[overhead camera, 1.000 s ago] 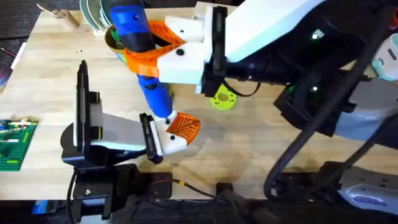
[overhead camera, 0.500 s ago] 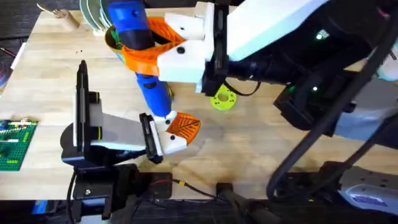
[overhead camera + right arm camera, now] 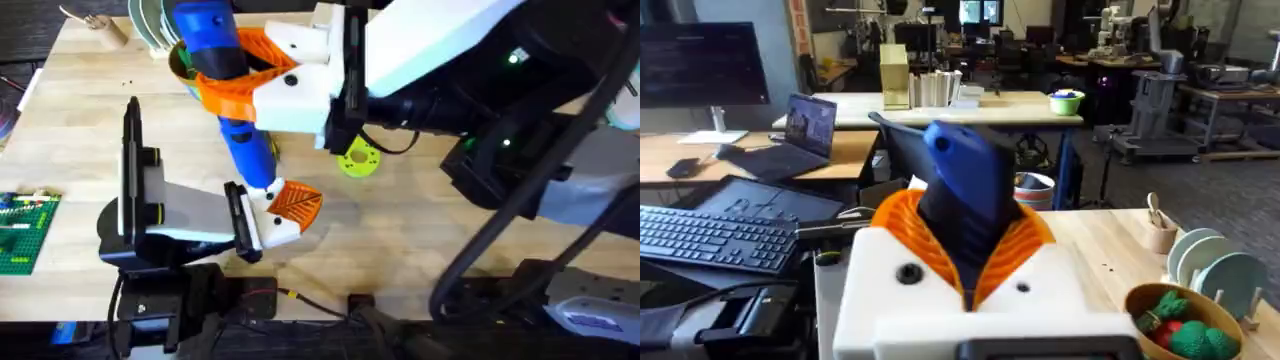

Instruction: Pick up the gripper from the table and insert it into the empty holder that is missing its gripper. Then pick up a screw, insert it into the mounting hole, and use the screwdriver to tighten it. Finally, clean up the table by picking up the vegetable and placing it into the bucket.

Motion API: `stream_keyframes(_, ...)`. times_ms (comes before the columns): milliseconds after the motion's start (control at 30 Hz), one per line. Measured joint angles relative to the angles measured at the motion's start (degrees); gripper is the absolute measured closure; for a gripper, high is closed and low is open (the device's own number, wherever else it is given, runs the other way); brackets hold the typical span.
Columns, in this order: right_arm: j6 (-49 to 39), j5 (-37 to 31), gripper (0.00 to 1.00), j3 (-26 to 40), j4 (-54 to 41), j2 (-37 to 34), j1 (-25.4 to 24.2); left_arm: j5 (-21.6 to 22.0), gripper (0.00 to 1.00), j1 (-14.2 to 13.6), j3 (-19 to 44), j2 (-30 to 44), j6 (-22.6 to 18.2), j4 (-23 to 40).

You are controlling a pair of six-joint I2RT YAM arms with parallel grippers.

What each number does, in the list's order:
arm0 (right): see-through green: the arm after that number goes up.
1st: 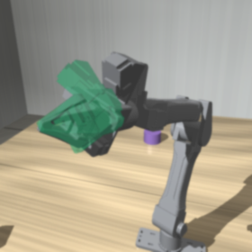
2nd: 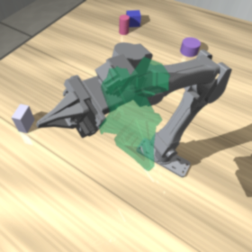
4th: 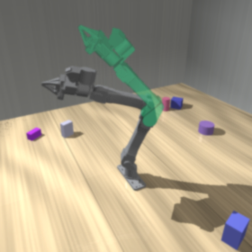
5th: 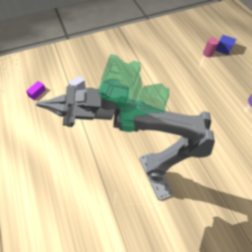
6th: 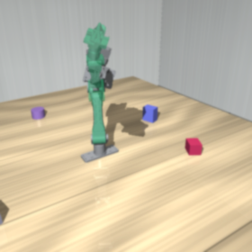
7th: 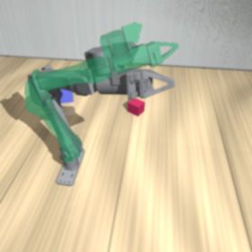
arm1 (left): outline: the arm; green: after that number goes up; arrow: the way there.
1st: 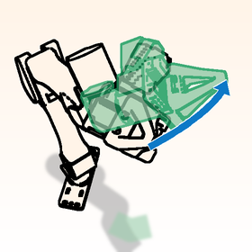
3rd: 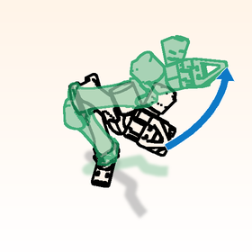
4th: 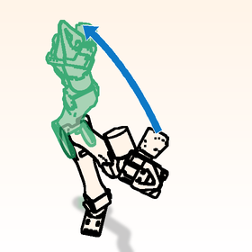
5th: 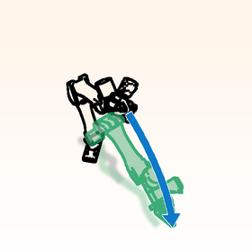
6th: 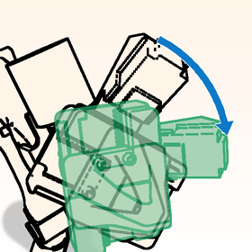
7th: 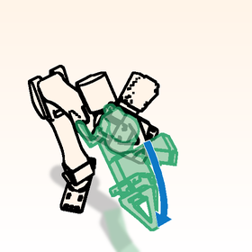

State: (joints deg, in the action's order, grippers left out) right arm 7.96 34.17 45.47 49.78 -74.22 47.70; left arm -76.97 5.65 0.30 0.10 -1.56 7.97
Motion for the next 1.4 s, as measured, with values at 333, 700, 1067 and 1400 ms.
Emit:
stream_keyframes(333, 2.2, 0.0, 0.974, 0.0, 0.5, 0.0, 0.0, 0.0, 0.997, 0.0, 0.0, 0.0, 0.0, 0.0)
stream_keyframes(700, 2.3, 0.2, 0.974, 0.0, -0.1, 0.0, -0.3, 0.0, 0.997, 0.0, 0.0, 0.0, 0.0, 0.0)
stream_keyframes(1067, 2.3, 0.2, 0.974, 0.0, -1.4, 0.0, -0.4, 0.0, 0.997, 0.0, 0.0, 0.0, 0.0, 0.0)
stream_keyframes(1400, 2.7, 0.2, 0.975, 0.0, -3.2, 0.2, -0.5, 0.0, 0.997, 0.0, 0.0, 0.0, 0.0, 0.2)
